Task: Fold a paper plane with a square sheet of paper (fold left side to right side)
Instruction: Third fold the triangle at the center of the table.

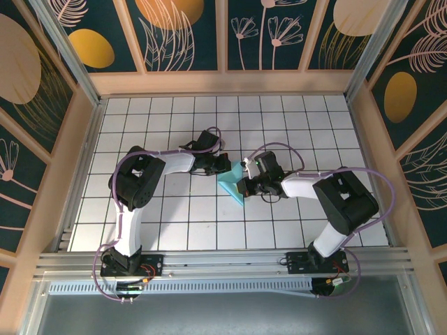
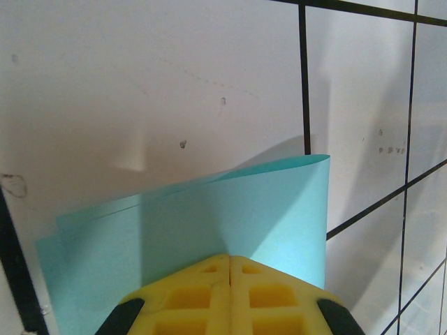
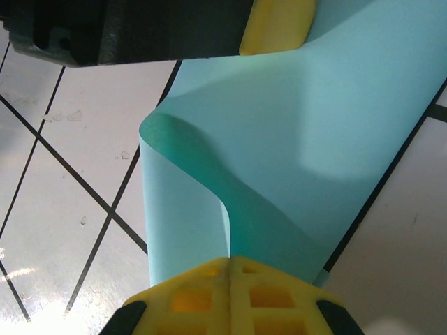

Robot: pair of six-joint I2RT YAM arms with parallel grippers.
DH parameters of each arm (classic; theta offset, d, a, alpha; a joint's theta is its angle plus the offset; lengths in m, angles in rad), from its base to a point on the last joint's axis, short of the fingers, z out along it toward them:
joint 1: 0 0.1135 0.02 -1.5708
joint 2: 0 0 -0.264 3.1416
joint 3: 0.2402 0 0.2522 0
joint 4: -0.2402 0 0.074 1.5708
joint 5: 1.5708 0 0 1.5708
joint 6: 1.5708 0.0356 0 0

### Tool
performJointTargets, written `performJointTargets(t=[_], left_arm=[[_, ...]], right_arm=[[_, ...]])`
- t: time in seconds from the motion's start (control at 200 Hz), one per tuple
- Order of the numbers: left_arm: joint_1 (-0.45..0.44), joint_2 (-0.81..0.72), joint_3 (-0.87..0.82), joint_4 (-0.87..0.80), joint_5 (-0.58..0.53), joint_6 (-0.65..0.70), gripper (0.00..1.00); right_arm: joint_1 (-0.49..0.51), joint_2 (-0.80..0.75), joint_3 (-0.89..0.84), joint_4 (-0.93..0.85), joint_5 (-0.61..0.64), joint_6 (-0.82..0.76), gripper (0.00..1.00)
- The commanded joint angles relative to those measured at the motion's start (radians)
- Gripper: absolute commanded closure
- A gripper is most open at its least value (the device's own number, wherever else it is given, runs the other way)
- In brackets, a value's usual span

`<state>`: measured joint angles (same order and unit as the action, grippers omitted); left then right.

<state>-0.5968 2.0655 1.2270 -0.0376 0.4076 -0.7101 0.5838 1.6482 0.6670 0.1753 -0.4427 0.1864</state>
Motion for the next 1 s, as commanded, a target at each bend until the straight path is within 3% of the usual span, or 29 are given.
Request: performJointTargets(t=[0.0, 0.19, 0.726, 0.861, 0.996], left_arm=[[-0.009, 0.026, -0.031, -0.065, -0.046, 0.009, 1.0], [-0.01, 0.024, -0.031, -0.064, -0.048, 0.007, 1.0], [0.003, -0.076, 0.045, -0.047, -0.074, -0.01, 0.83], [0.021, -0.153, 0.001, -0.037, -0.123, -0.018, 0.83], [0.026, -0.254, -0.112, 0.016, -0.154, -0.034, 0.89]], right_arm=[[-0.006, 0.016, 0.02, -0.006, 0.004, 0.001, 1.0], [-0.006, 0.021, 0.01, -0.008, 0.005, -0.002, 1.0], [-0.006, 0.065, -0.007, -0.029, 0.012, -0.005, 1.0], [-0.007, 0.068, -0.006, -0.033, 0.01, -0.007, 1.0], [-0.007, 0.068, -0.004, -0.033, 0.01, -0.008, 1.0]])
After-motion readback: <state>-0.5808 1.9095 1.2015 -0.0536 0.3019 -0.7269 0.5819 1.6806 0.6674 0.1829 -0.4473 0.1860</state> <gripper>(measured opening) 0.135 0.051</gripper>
